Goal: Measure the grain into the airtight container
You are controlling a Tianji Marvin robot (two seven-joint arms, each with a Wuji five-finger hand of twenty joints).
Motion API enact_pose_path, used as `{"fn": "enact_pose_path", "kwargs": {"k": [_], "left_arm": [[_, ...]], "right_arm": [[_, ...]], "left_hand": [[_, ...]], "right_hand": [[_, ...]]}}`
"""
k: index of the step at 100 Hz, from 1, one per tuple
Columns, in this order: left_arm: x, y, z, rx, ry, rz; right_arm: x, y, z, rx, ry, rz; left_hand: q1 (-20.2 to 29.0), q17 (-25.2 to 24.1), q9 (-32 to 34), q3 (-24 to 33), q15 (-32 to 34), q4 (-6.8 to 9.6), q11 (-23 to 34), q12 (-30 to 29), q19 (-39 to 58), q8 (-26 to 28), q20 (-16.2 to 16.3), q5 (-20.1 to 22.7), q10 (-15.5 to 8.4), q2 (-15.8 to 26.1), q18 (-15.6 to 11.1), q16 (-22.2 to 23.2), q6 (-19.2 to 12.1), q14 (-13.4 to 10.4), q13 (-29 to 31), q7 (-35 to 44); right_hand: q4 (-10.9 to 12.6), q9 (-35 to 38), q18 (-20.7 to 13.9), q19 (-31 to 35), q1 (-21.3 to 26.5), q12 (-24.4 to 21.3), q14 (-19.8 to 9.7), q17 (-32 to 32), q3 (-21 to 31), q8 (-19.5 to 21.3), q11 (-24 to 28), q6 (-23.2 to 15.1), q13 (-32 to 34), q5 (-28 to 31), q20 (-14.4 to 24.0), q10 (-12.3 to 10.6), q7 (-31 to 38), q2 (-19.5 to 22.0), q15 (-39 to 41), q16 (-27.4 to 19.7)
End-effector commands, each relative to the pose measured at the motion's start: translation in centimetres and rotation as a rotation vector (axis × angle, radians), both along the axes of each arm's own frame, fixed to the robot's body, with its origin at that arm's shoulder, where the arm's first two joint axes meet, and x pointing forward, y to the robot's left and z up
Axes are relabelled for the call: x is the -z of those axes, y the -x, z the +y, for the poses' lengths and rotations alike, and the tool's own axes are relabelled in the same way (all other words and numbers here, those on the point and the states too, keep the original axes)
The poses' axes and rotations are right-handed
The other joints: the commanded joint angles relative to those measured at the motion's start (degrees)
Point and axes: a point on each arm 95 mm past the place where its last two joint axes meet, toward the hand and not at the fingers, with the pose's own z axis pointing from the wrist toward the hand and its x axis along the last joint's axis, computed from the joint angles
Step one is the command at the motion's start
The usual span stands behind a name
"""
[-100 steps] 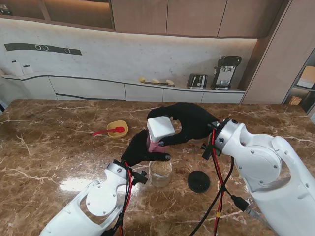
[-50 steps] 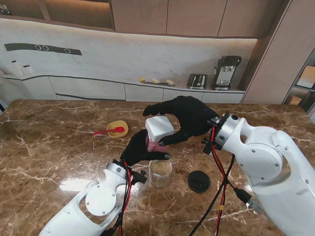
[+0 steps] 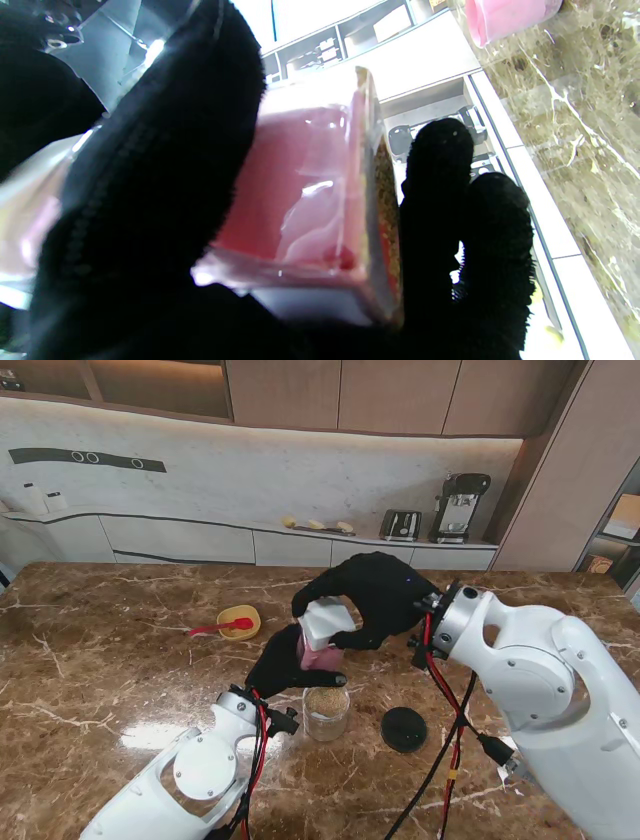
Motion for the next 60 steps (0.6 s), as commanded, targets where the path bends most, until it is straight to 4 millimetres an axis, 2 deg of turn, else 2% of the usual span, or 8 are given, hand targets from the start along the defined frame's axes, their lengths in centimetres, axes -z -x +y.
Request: {"fn": "enact_pose_path", "kwargs": {"k": [1,12,30,39,42,46,53,60], "left_arm": [[-0.2,0.0,0.1,-0.005,0.006,-0.005],[-0.2,0.0,0.0,-0.005,0.007,-0.005],[-0.2,0.1,0.0,-0.006,0.008,-0.004],[-0.2,0.1,0.1,-0.008,0.009,-0.003],[-0.2,0.1,0.1,-0.009,0.009,-0.003],[-0.2,0.1,0.1,-0.009,0.008,-0.003],[-0.1,0.1,0.1,-0.009,0.008,-0.003],[-0.1,0.1,0.1,-0.009,0.005,-0.004]], "right_arm": [[0.6,-0.1,0.1,0.006,0.006,0.024],[0.8,-0.2,0.4,0.023,-0.010,0.006],[1.2,-0.3,0.9,0.078,-0.023,-0.058],[1.4,-0.2,1.1,0.106,-0.030,-0.092],[1.5,-0.1,1.2,0.113,-0.032,-0.093],[1.6,0.0,1.3,0.124,-0.034,-0.101],[1.6,0.2,1.3,0.136,-0.025,-0.121],[1.5,0.4,1.2,0.140,-0.031,-0.119]], "left_hand": [[10.5,-0.4,4.6,15.9,0.1,-1.03,4.0,0.5,1.1,1.7,0.7,12.1,-5.9,26.5,-1.2,0.2,-14.1,-4.1,1.0,12.4],[10.5,-0.4,4.6,15.9,0.0,-1.02,4.0,0.5,1.1,1.7,0.7,12.2,-6.0,26.5,-1.2,0.2,-14.1,-4.1,0.9,12.4],[10.5,-0.4,4.6,15.9,0.0,-1.02,4.0,0.5,1.0,1.7,0.7,12.1,-6.0,26.5,-1.2,0.2,-14.1,-4.2,0.9,12.4],[10.5,-0.4,4.6,15.9,0.0,-1.02,4.1,0.5,1.1,1.7,0.7,12.2,-6.1,26.5,-1.2,0.2,-14.1,-4.2,1.0,12.5],[10.4,-0.3,4.6,15.9,0.0,-1.04,4.0,0.5,1.1,1.7,0.7,12.1,-6.2,26.5,-1.2,0.2,-14.2,-4.2,1.0,12.5],[10.4,-0.3,4.6,15.9,0.0,-1.03,4.1,0.5,1.1,1.7,0.7,12.1,-6.1,26.5,-1.3,0.2,-14.1,-4.2,1.0,12.5],[10.4,-0.3,4.6,15.9,0.0,-1.04,4.1,0.5,1.1,1.7,0.7,12.1,-6.2,26.5,-1.3,0.2,-14.2,-4.2,1.0,12.4],[10.4,-0.2,4.6,15.8,0.1,-1.05,4.0,0.5,1.1,1.7,0.7,12.1,-6.2,26.5,-1.3,0.2,-14.2,-4.3,1.1,12.4]], "right_hand": [[-1.5,3.6,-0.8,3.3,-0.8,2.4,-1.4,1.4,1.9,2.1,4.5,1.7,2.9,3.7,2.0,-2.4,4.8,0.6,3.7,2.7],[-1.6,5.8,-0.5,8.7,-2.6,3.8,-1.5,4.6,1.1,2.7,5.8,2.8,6.6,4.8,2.5,-2.1,5.5,1.5,8.3,4.6],[-1.1,8.6,-0.6,21.1,-11.1,5.3,-0.6,11.2,-4.1,2.6,8.0,5.6,13.5,4.3,-0.2,-0.8,5.5,5.2,16.8,5.2],[-0.2,9.4,-0.9,26.5,-14.8,5.6,-0.5,15.0,-10.5,1.2,8.7,7.0,16.8,2.3,-2.7,-0.2,3.3,11.3,21.2,4.8],[1.3,9.2,-0.7,27.3,-15.1,5.3,0.0,15.0,-17.9,0.1,8.5,7.5,16.8,1.0,-3.7,0.0,1.7,17.5,21.5,4.1],[4.1,8.2,-0.5,26.9,-21.6,4.8,0.7,14.2,-19.9,-1.3,7.7,7.6,15.7,-0.8,-4.5,-0.1,-0.4,19.7,20.4,3.4],[4.9,5.1,-0.8,24.7,-29.2,3.2,1.6,11.5,-15.1,-3.6,5.2,7.6,11.7,-4.7,-5.1,-0.4,-4.0,21.1,15.3,1.8],[5.1,1.1,-0.6,18.7,-32.2,1.2,3.0,5.7,-14.8,-4.9,2.2,6.6,4.8,-7.1,-5.4,-0.8,-6.1,23.8,4.8,-1.1]]}}
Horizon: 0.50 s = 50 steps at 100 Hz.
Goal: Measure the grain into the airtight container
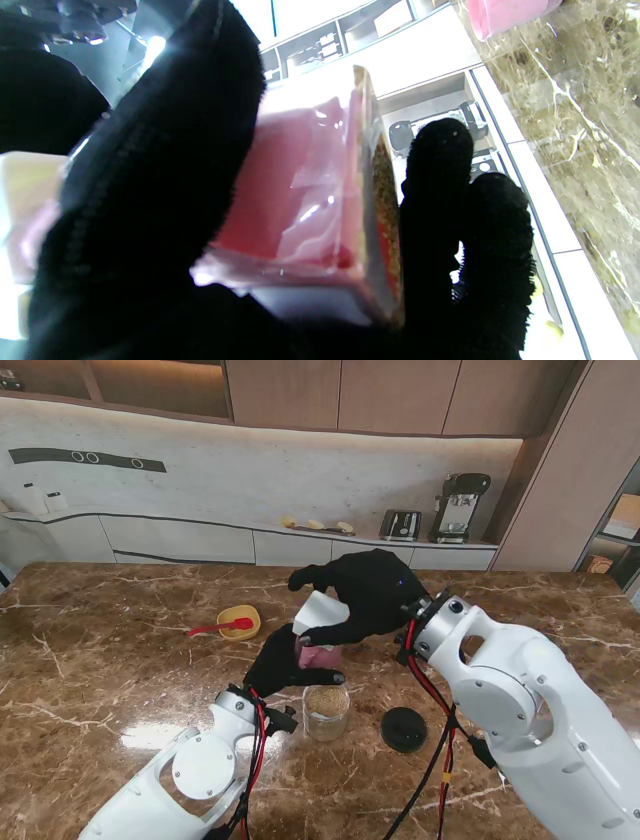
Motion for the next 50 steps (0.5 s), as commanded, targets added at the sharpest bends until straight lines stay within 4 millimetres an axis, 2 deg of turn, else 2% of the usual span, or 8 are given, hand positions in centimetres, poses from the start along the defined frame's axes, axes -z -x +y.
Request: {"fn": "enact_pose_path", "kwargs": {"k": [1,15,25,31,35,40,47,50], "left_arm": [[0.0,0.2,-0.1,0.001,0.000,-0.002],[0.0,0.2,-0.1,0.002,-0.001,-0.002],[0.0,0.2,0.0,0.001,-0.001,-0.003],[0.0,0.2,0.0,0.001,-0.002,-0.002],[0.0,0.2,0.0,0.001,-0.002,-0.003],[0.0,0.2,0.0,0.001,-0.003,-0.003],[0.0,0.2,0.1,0.000,-0.004,-0.004],[0.0,0.2,0.1,0.000,-0.004,-0.004]], "right_arm": [[0.2,0.4,0.0,0.003,0.000,0.016],[-0.7,0.8,-0.4,0.011,0.003,-0.005],[-1.7,1.0,-1.0,-0.007,-0.013,-0.004],[-2.4,1.1,-1.4,-0.042,-0.012,0.030],[-2.8,1.2,-1.7,-0.067,-0.004,0.060],[-3.3,1.3,-2.0,-0.098,0.006,0.100],[-3.8,1.3,-2.3,-0.133,0.032,0.144],[-3.9,1.3,-2.4,-0.144,0.049,0.155]], "left_hand": [[10.4,-0.2,4.6,15.8,0.1,-1.05,4.0,0.5,1.1,1.7,0.7,12.1,-6.2,26.5,-1.3,0.2,-14.4,-4.3,1.1,12.4],[10.3,-0.2,4.7,15.9,0.1,-1.06,4.0,0.5,1.1,1.7,0.7,12.1,-6.1,26.4,-1.2,0.2,-14.4,-4.2,1.1,12.4],[10.3,-0.2,4.6,15.9,0.1,-1.06,4.0,0.5,1.1,1.7,0.7,12.2,-6.1,26.4,-1.2,0.1,-14.4,-4.2,1.1,12.4],[10.4,-0.2,4.7,16.0,0.0,-1.07,4.0,0.5,1.1,1.7,0.7,12.2,-6.0,26.4,-1.2,0.1,-14.3,-4.2,1.1,12.4],[10.3,-0.2,4.7,16.0,0.0,-1.08,4.0,0.5,1.1,1.7,0.7,12.1,-6.0,26.4,-1.2,0.1,-14.3,-4.2,1.1,12.4],[10.3,-0.2,4.7,16.0,0.0,-1.08,4.0,0.5,1.1,1.7,0.7,12.1,-5.9,26.4,-1.2,0.1,-14.3,-4.2,1.1,12.4],[10.4,-0.2,4.7,16.0,0.1,-1.08,4.0,0.6,1.1,1.6,0.7,12.1,-5.9,26.4,-1.2,0.2,-14.2,-4.1,1.1,12.4],[10.4,-0.2,4.7,16.0,0.0,-1.08,4.0,0.6,1.1,1.6,0.7,12.1,-6.0,26.4,-1.3,0.2,-14.2,-4.1,1.0,12.4]], "right_hand": [[2.6,-4.1,-0.2,-5.1,-4.5,-2.1,1.6,-5.1,0.9,-1.4,-3.2,-0.5,-6.3,-3.9,-1.1,-1.2,-2.3,3.1,-8.3,-3.2],[2.9,-12.7,0.1,-19.9,-3.9,-5.5,1.0,-15.4,-0.7,-2.4,-7.9,-1.2,-17.7,-7.8,-1.7,-1.4,-5.2,5.0,-20.4,-7.7],[3.1,-17.9,0.7,-27.4,5.9,-7.1,-0.5,-21.1,-1.1,-2.4,-9.7,-0.3,-24.0,-9.2,-0.2,-1.1,-6.2,-1.2,-23.8,-9.4],[4.2,-19.9,0.9,-30.6,15.4,-7.9,-0.5,-22.8,-1.3,-2.6,-10.3,0.9,-26.0,-9.9,1.0,-0.6,-7.0,-6.7,-24.7,-10.0],[4.9,-22.2,0.8,-31.7,19.3,-8.3,-0.5,-23.7,-0.4,-2.8,-11.1,1.4,-27.3,-10.5,1.2,-0.4,-7.3,-8.9,-25.2,-10.2],[5.1,-24.0,0.8,-34.0,23.4,-8.9,-0.4,-24.3,4.3,-3.2,-11.4,1.6,-28.8,-11.0,2.2,0.0,-8.2,-10.6,-25.6,-10.7],[2.6,-26.2,0.5,-36.5,25.2,-9.5,-0.2,-24.7,18.5,-3.7,-11.9,1.7,-30.5,-12.3,3.8,0.5,-9.5,-16.2,-26.1,-11.2],[2.3,-26.9,0.5,-37.2,26.0,-9.6,-0.1,-25.1,21.7,-3.8,-12.0,1.6,-31.1,-12.7,4.0,0.7,-9.9,-17.3,-26.4,-11.4]]}}
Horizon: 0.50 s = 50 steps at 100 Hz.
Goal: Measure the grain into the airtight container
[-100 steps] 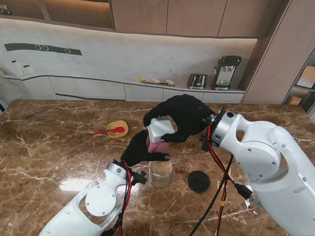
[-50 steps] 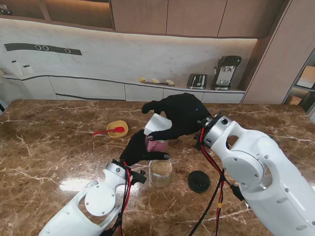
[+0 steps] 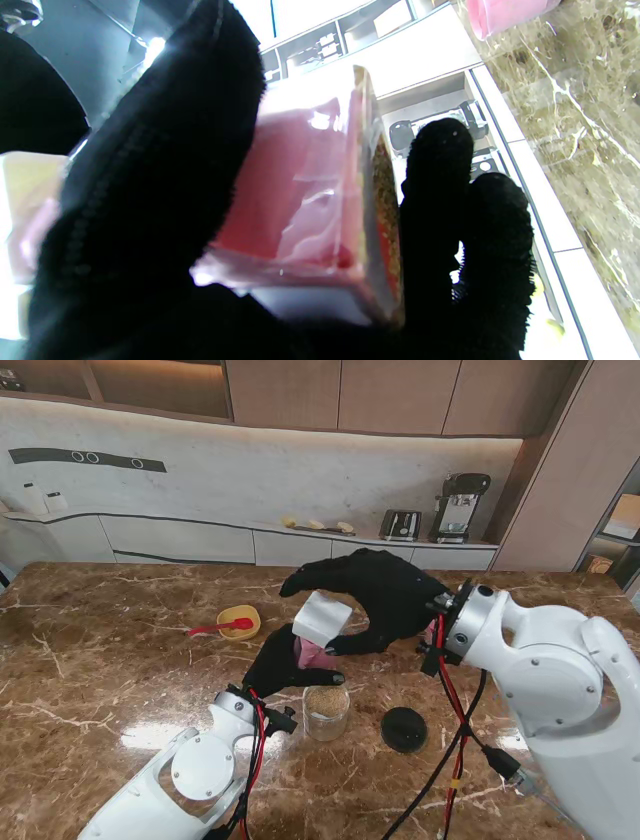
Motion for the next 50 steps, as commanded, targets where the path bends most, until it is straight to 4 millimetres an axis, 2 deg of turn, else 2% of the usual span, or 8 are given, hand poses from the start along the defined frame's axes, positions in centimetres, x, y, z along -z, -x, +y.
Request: {"fn": "enact_pose_path", "kwargs": {"k": [1,15,27,34,50], "left_arm": [[0.0,0.2,0.0,0.001,0.000,-0.001],[0.0,0.1,0.0,0.002,0.000,-0.002],[0.0,0.1,0.0,0.003,0.000,-0.003],[0.0,0.1,0.0,0.003,0.000,-0.003],[-0.1,0.1,0.1,0.000,-0.002,-0.004]], "right_arm": [[-1.0,-0.3,-0.5,0.015,0.048,-0.056],[-1.2,-0.4,-0.4,-0.018,0.123,-0.027],[-0.7,-0.6,0.0,-0.034,0.174,-0.009],[-0.5,-0.7,0.2,-0.038,0.203,-0.009],[-0.1,-0.8,0.7,-0.046,0.234,-0.007]], "left_hand": [[10.4,-0.2,4.6,16.0,0.0,-1.08,4.0,0.6,1.1,1.6,0.7,12.1,-6.0,26.4,-1.3,0.2,-14.2,-4.1,1.0,12.4],[10.4,-0.3,4.6,16.0,0.1,-1.07,4.0,0.6,1.1,1.7,0.7,12.2,-5.9,26.4,-1.2,0.2,-14.2,-4.1,0.9,12.4],[10.4,-0.3,4.6,15.9,0.1,-1.08,4.0,0.6,1.2,1.6,0.7,12.1,-5.9,26.4,-1.2,0.2,-14.2,-4.1,1.0,12.3],[10.4,-0.3,4.6,15.9,0.1,-1.07,4.0,0.6,1.2,1.7,0.7,12.1,-6.0,26.4,-1.2,0.2,-14.2,-4.1,1.0,12.4],[10.4,-0.3,4.6,15.9,0.1,-1.07,4.0,0.6,1.2,1.7,0.8,12.2,-6.0,26.4,-1.2,0.2,-14.3,-4.2,1.0,12.4]], "right_hand": [[-0.7,-3.1,-0.4,-3.0,2.9,-1.3,-0.5,-1.6,9.7,-0.9,-1.4,0.6,-3.5,-2.8,1.8,1.2,-2.1,-3.7,-1.1,-1.5],[0.2,-4.6,-0.9,-4.5,7.4,-1.5,-0.2,-1.4,20.3,-0.9,-1.4,0.6,-4.2,-4.3,1.7,1.5,-3.0,-4.4,-1.3,-2.1],[-0.3,-4.8,-1.3,-4.7,11.8,-1.4,-0.3,-1.0,26.5,0.6,-1.1,-0.4,-4.5,-4.1,1.7,1.3,-1.8,-7.8,-1.4,-2.5],[-1.0,-4.0,-1.6,-4.5,11.7,-0.8,-0.4,-0.2,25.7,2.2,-0.1,-0.8,-4.1,-3.2,1.8,1.2,-0.1,-8.0,-1.1,-2.5],[-1.9,-1.4,-2.3,-2.3,12.0,4.6,-2.2,1.5,22.4,8.1,4.1,-2.4,-1.1,-1.2,2.8,-0.1,5.1,-7.1,2.1,-0.2]]}}
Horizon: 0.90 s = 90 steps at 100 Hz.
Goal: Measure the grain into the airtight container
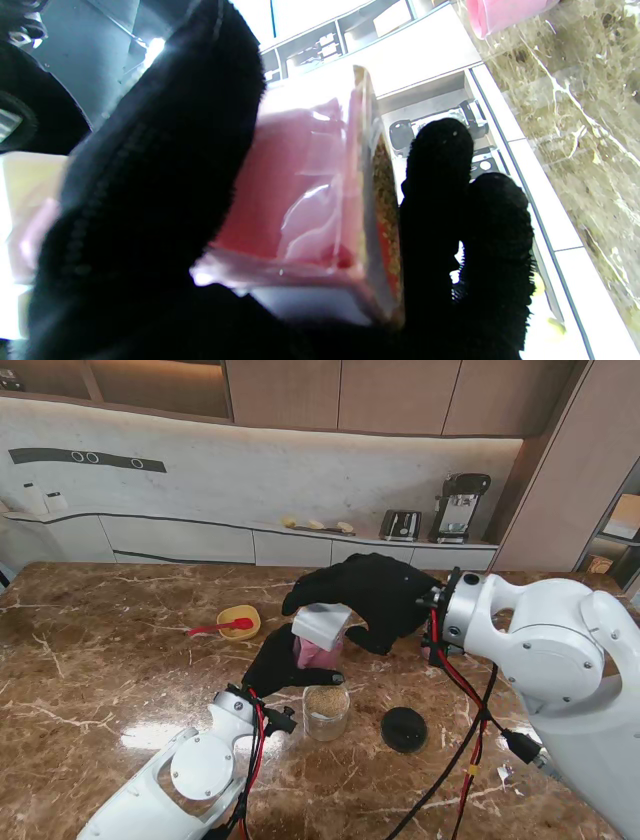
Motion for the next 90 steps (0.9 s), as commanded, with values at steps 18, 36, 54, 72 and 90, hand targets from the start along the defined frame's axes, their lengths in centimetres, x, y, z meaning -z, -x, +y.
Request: {"fn": "enact_pose_path", "kwargs": {"k": [18,36,54,72,90], "left_arm": [[0.0,0.2,-0.1,0.000,0.003,0.000],[0.0,0.3,0.0,0.000,0.004,0.000],[-0.1,0.2,0.0,0.000,0.006,-0.005],[-0.1,0.3,0.1,-0.004,0.006,-0.005],[-0.1,0.3,0.2,-0.005,0.005,-0.005]], "right_arm": [[0.7,-0.3,0.5,0.007,0.031,-0.011],[1.1,-0.6,1.0,0.032,0.003,-0.034],[1.5,-0.7,1.6,0.083,-0.026,-0.053],[1.9,-0.6,1.9,0.150,-0.015,-0.171],[1.8,-0.2,1.9,0.165,-0.057,-0.216]], "left_hand": [[10.3,-0.2,4.7,16.0,0.1,-1.09,4.0,0.6,1.2,1.7,0.8,12.2,-6.1,26.4,-1.2,0.2,-14.4,-4.2,1.1,12.4],[10.3,-0.2,4.8,16.0,0.1,-1.11,4.1,0.6,1.2,1.7,0.7,12.2,-6.1,26.3,-1.2,0.1,-14.3,-4.2,1.1,12.5],[10.3,-0.2,4.8,16.1,0.1,-1.11,4.1,0.6,1.2,1.7,0.7,12.2,-6.2,26.3,-1.2,0.1,-14.3,-4.2,1.2,12.5],[10.3,-0.2,4.8,16.1,0.1,-1.11,4.1,0.6,1.2,1.7,0.7,12.3,-6.0,26.3,-1.2,0.1,-14.2,-4.2,1.2,12.5],[10.3,-0.2,4.8,16.2,0.1,-1.12,4.1,0.6,1.2,1.7,0.7,12.3,-5.9,26.3,-1.2,0.2,-14.2,-4.2,1.1,12.5]], "right_hand": [[-3.8,6.0,-1.0,4.2,-0.3,6.0,-3.0,2.9,-7.0,7.1,4.0,-3.6,5.1,4.7,3.2,-2.5,5.0,0.5,6.3,5.5],[-4.4,14.0,-1.0,9.1,-4.0,10.5,-3.8,7.1,-12.2,10.6,8.0,-3.8,11.8,9.1,5.0,-4.1,8.4,3.9,13.6,11.0],[-4.6,23.8,-0.8,17.2,-13.6,14.8,-3.4,12.8,-24.5,10.3,12.8,-1.5,19.2,12.3,5.7,-4.8,9.4,9.3,20.8,15.8],[0.1,32.0,-0.8,31.3,-34.2,15.1,-1.4,19.2,-34.3,3.2,16.6,1.3,27.0,11.7,2.7,-4.7,5.1,21.6,27.6,16.2],[0.9,20.7,-0.1,22.0,-42.9,4.5,1.3,11.4,-35.1,-3.7,3.5,1.0,18.6,2.7,-3.1,-2.5,-2.8,30.7,10.4,7.4]]}}
